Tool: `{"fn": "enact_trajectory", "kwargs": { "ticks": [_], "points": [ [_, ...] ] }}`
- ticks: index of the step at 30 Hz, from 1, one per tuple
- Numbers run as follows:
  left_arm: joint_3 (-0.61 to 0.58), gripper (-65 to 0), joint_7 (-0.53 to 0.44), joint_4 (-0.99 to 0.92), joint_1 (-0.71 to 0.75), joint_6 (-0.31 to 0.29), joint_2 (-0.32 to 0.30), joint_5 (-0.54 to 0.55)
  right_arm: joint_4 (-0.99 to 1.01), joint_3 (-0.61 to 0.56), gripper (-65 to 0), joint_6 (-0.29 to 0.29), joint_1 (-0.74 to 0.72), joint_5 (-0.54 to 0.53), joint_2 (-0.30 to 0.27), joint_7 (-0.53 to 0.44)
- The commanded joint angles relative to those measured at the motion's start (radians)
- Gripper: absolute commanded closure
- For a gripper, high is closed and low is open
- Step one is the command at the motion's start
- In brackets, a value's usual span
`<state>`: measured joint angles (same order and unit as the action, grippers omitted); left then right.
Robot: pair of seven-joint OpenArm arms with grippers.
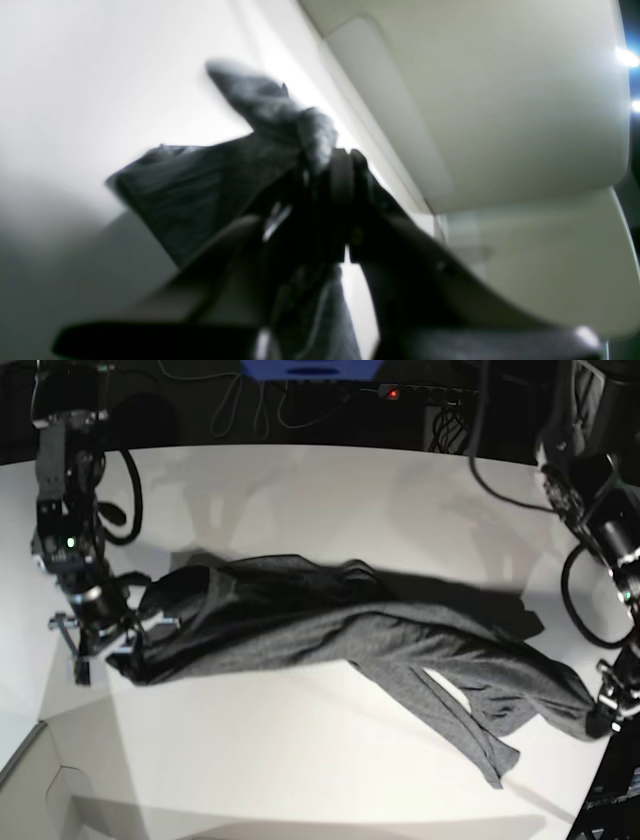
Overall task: Layout the t-shirt on the table in an organized manner, then fold the t-shirt properly
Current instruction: 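Lift the shirt with both grippers and swing it flat onto the table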
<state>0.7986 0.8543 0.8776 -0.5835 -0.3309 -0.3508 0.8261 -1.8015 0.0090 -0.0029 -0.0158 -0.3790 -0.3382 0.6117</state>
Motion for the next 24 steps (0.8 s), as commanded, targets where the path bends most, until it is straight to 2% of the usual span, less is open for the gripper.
{"fn": "enact_trajectory", "kwargs": {
  "ticks": [1,4,7,10,12,15,18,24],
  "points": [
    [-0.021,-0.3,-0.036,-0.004,-0.083,-0.018,-0.008,0.022,0.006,0.006,0.0,-0.004,-0.06,0.002,-0.02,-0.037],
    [-0.075,-0.3,-0.073,-0.076,-0.188,-0.018,-0.006,0.016,0.084,0.006,0.0,-0.004,-0.174,0.002,-0.039,-0.039],
    [-0.183,-0.3,-0.111,-0.127,-0.284,-0.018,-0.006,0.016,0.176,0.006,0.0,-0.004,-0.316,0.002,-0.051,-0.043],
    [-0.256,-0.3,-0.135,-0.162,-0.385,-0.017,0.0,0.016,0.268,0.004,0.0,-0.004,-0.445,0.002,-0.074,-0.105],
    [-0.265,-0.3,-0.14,-0.192,-0.447,-0.017,0.002,0.023,0.322,-0.01,0.0,-0.004,-0.533,0.002,-0.088,-0.144],
    [-0.261,-0.3,-0.137,-0.239,-0.527,-0.017,0.002,0.026,0.386,-0.024,0.0,-0.004,-0.637,0.002,-0.137,-0.183],
    [-0.261,-0.3,-0.142,-0.263,-0.597,-0.017,-0.008,0.026,0.418,-0.03,0.0,-0.004,-0.726,0.002,-0.149,-0.232],
    [-0.261,-0.3,-0.1,-0.265,-0.665,-0.017,-0.009,0.048,0.335,-0.022,0.0,-0.004,-0.743,0.002,-0.169,-0.241]
  ]
}}
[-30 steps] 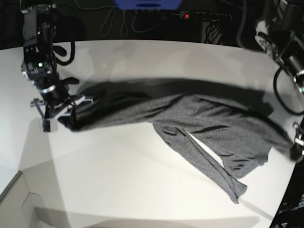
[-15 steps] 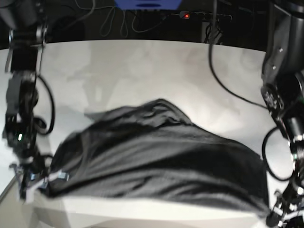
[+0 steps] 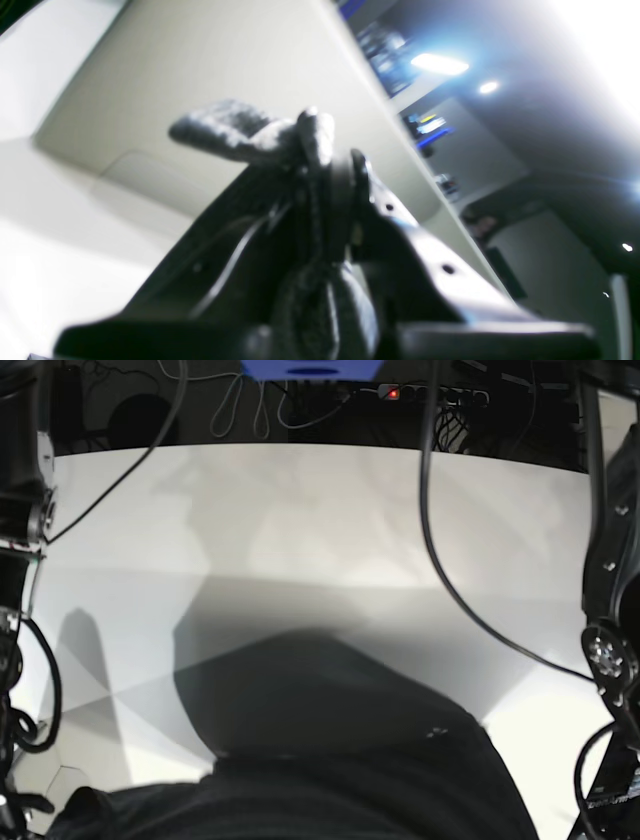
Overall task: Layout the t-shirt on the table in an organized manner, then fold the t-shirt properly
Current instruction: 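Lift the shirt with both grippers and swing it flat onto the table, then lift and lay the shirt again with both grippers to smooth it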
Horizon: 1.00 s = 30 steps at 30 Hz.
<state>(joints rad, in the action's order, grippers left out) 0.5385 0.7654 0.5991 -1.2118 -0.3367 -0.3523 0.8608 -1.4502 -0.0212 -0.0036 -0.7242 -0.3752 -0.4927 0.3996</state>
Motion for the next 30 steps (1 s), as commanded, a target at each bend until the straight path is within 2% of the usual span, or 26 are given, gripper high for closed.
{"fn": "enact_trajectory", "kwargs": {
  "ticks": [1,4,7,12,15,19,26,30],
  "points": [
    [-0.001,-0.3,0.006,0.014,-0.035,-0.011,-0.008,0.031,-0.037,0.011,0.0,-0.003,-0.002,-0.002,-0.014,-0.029],
    [-0.001,-0.3,0.058,0.012,0.019,-0.011,-0.008,0.081,-0.114,0.056,0.0,-0.003,0.139,-0.002,-0.002,-0.029],
    [0.001,-0.3,0.115,0.017,0.117,-0.012,-0.017,0.137,-0.166,0.099,0.0,-0.003,0.308,-0.002,0.041,-0.037],
    [0.044,-0.3,0.157,0.018,0.369,-0.012,-0.055,0.255,-0.175,0.129,0.0,-0.003,0.556,-0.002,0.098,-0.051],
    [0.114,-0.3,0.159,0.018,0.528,-0.012,-0.067,0.288,-0.171,0.129,0.0,-0.003,0.69,-0.002,0.105,-0.127],
    [0.208,-0.3,0.205,0.052,0.702,-0.012,-0.086,0.317,-0.171,0.126,0.0,-0.003,0.803,-0.002,0.133,-0.193],
    [0.303,-0.3,0.266,0.215,0.978,-0.012,-0.093,0.341,-0.172,0.128,0.0,-0.003,0.911,-0.002,0.127,-0.201],
    [0.378,-0.3,0.274,0.246,1.102,-0.017,-0.098,0.384,-0.177,0.191,0.0,-0.003,0.961,-0.002,0.131,-0.201]
  ]
}}
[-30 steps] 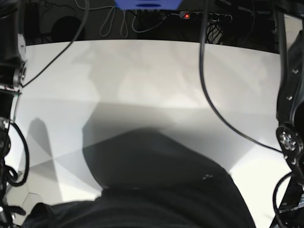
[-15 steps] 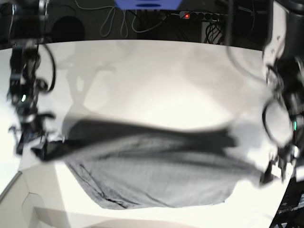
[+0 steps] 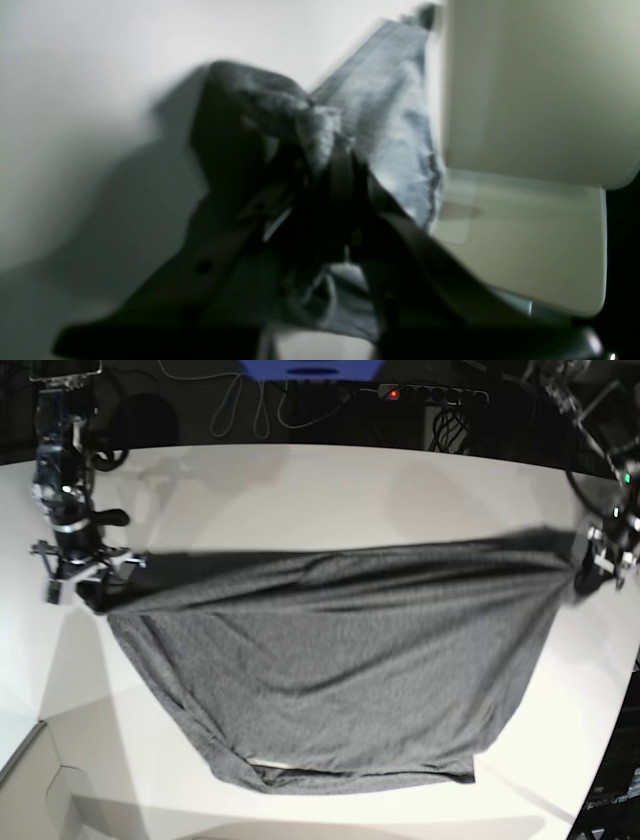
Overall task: Layout the t-shirt on the table in an organized manner, then fold the t-shirt properly
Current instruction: 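Lift and lay the shirt again with both grippers to smooth it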
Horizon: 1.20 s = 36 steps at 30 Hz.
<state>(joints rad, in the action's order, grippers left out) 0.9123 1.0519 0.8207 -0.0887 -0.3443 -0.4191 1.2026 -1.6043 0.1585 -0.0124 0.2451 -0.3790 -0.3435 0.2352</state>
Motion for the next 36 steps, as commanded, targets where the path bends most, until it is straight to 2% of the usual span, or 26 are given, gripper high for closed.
{"fn": "enact_trajectory", "kwargs": {
  "ticks": [1,5,12,15,19,22,26,29,34,36],
  "points": [
    [0.021,-0.3,-0.012,0.032,0.004,-0.011,-0.033,0.052,-0.024,0.02,0.0,0.005,0.001,0.001,-0.018,-0.036],
    [0.051,-0.3,-0.012,0.07,0.074,-0.016,-0.073,0.101,-0.044,0.02,0.0,0.005,0.041,0.001,-0.021,-0.036],
    [0.047,-0.3,-0.011,0.082,0.062,-0.016,-0.073,0.148,-0.144,0.023,0.0,0.005,0.063,0.001,-0.016,-0.036],
    [0.046,-0.3,-0.017,0.071,-0.023,-0.016,-0.06,0.135,-0.176,0.059,0.0,0.005,0.043,0.001,-0.015,-0.033],
    [0.044,-0.3,-0.025,0.071,-0.19,-0.016,-0.013,0.026,-0.15,0.056,0.0,0.005,-0.063,0.002,-0.016,-0.026],
    [-0.011,-0.3,-0.06,0.07,-0.351,-0.014,0.013,-0.08,-0.072,0.049,0.0,0.005,-0.198,0.002,-0.022,-0.015],
    [-0.22,-0.3,-0.17,-0.005,-0.613,-0.009,0.015,-0.203,0.103,0.011,0.0,0.005,-0.453,0.005,-0.027,0.039],
    [-0.353,-0.3,-0.238,-0.122,-0.813,-0.006,0.016,-0.257,0.239,-0.035,0.0,0.005,-0.637,0.051,-0.056,0.039],
    [-0.549,-0.3,-0.457,-0.321,-1.115,-0.006,0.022,-0.364,0.44,-0.06,0.0,0.005,-0.946,0.122,-0.058,0.034],
    [-0.641,-0.3,-0.505,-0.36,-1.216,-0.006,0.024,-0.363,0.476,-0.058,0.0,0.005,-1.041,0.16,-0.058,0.034]
  ]
}}
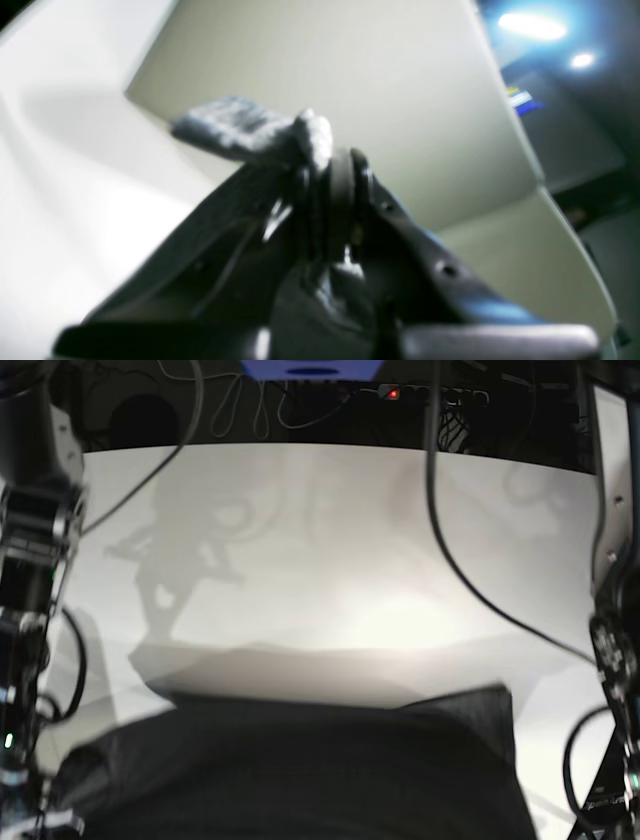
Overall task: Layout the t-shirt on the table in an organized manner, then fold the t-shirt properly
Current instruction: 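Lift and lay the shirt again with both grippers to smooth it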
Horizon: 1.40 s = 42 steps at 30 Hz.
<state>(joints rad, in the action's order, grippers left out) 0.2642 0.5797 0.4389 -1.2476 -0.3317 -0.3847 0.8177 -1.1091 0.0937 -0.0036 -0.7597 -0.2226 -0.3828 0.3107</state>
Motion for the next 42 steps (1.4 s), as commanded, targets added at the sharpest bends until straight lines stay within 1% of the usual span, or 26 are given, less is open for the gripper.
{"fn": "enact_trajectory", "kwargs": {
  "ticks": [1,2,4,7,8,9,11,12,15,17,20,23,25,26,28,30,33,36,41,42],
  "points": [
    [-0.03,-0.3,-0.046,0.016,-0.061,-0.019,-0.01,0.022,-0.018,0.007,0.0,-0.003,-0.074,0.018,-0.018,-0.041],
    [-0.065,-0.3,-0.057,0.011,-0.061,-0.019,-0.009,0.022,-0.018,0.007,0.0,-0.003,-0.106,0.027,-0.018,-0.041],
    [-0.098,-0.3,-0.062,0.015,-0.061,-0.019,0.016,0.022,-0.018,0.01,0.0,-0.003,-0.148,0.03,-0.02,-0.04],
    [-0.099,-0.3,-0.054,0.019,-0.061,-0.019,0.023,0.048,-0.055,0.011,0.0,-0.003,-0.159,0.03,-0.02,-0.032],
    [-0.099,-0.3,-0.034,0.019,-0.061,-0.019,0.02,0.068,-0.084,0.011,0.0,-0.003,-0.143,0.03,-0.02,-0.029],
    [-0.099,-0.3,0.001,0.019,-0.061,-0.019,0.014,0.093,-0.116,0.013,0.0,-0.003,-0.105,0.03,-0.02,-0.018],
    [-0.079,-0.3,0.075,0.019,-0.061,-0.019,-0.018,0.154,-0.207,0.031,0.0,-0.003,-0.002,0.027,-0.029,0.005],
    [-0.073,-0.3,0.104,0.019,-0.061,-0.019,-0.033,0.183,-0.248,0.045,0.0,-0.003,0.062,0.027,-0.021,0.011],
    [-0.05,-0.2,0.15,0.057,-0.061,-0.019,-0.067,0.265,-0.346,0.068,0.0,-0.003,0.219,0.028,0.012,0.011],
    [-0.026,-0.2,0.201,0.131,0.038,-0.019,-0.101,0.318,-0.414,0.102,0.0,-0.003,0.335,0.028,0.032,0.011],
    [0.048,-0.2,0.259,0.211,0.199,-0.019,-0.135,0.371,-0.486,0.133,0.0,-0.003,0.487,0.027,0.069,0.009],
    [0.148,-0.2,0.316,0.272,0.398,-0.025,-0.148,0.389,-0.517,0.15,0.0,-0.003,0.625,0.024,0.101,0.008],
    [0.217,-0.2,0.348,0.308,0.532,-0.025,-0.152,0.389,-0.533,0.15,0.0,-0.003,0.708,0.024,0.109,0.006],
    [0.263,-0.2,0.354,0.315,0.612,-0.025,-0.147,0.389,-0.535,0.15,0.0,-0.003,0.745,0.024,0.114,0.006],
    [0.338,-0.2,0.351,0.328,0.742,-0.027,-0.127,0.389,-0.535,0.15,0.0,-0.003,0.803,0.024,0.147,-0.018],
    [0.389,-0.2,0.362,0.338,0.833,-0.028,-0.101,0.389,-0.535,0.148,0.0,-0.003,0.865,0.027,0.16,-0.058],
    [0.461,-0.2,0.363,0.39,0.96,-0.028,-0.081,0.389,-0.533,0.143,0.0,-0.003,0.94,0.028,0.167,-0.104],
    [0.487,-0.2,0.365,0.452,1.043,-0.028,-0.056,0.391,-0.533,0.145,0.0,-0.003,0.972,0.03,0.184,-0.112],
    [0.534,-0.2,0.366,0.556,1.15,-0.03,-0.017,0.391,-0.533,0.142,0.0,-0.003,1.011,0.03,0.176,-0.106],
    [0.548,-0.2,0.379,0.575,1.169,-0.03,-0.01,0.391,-0.533,0.143,0.0,-0.003,1.012,0.03,0.175,-0.106]
  ]
}}
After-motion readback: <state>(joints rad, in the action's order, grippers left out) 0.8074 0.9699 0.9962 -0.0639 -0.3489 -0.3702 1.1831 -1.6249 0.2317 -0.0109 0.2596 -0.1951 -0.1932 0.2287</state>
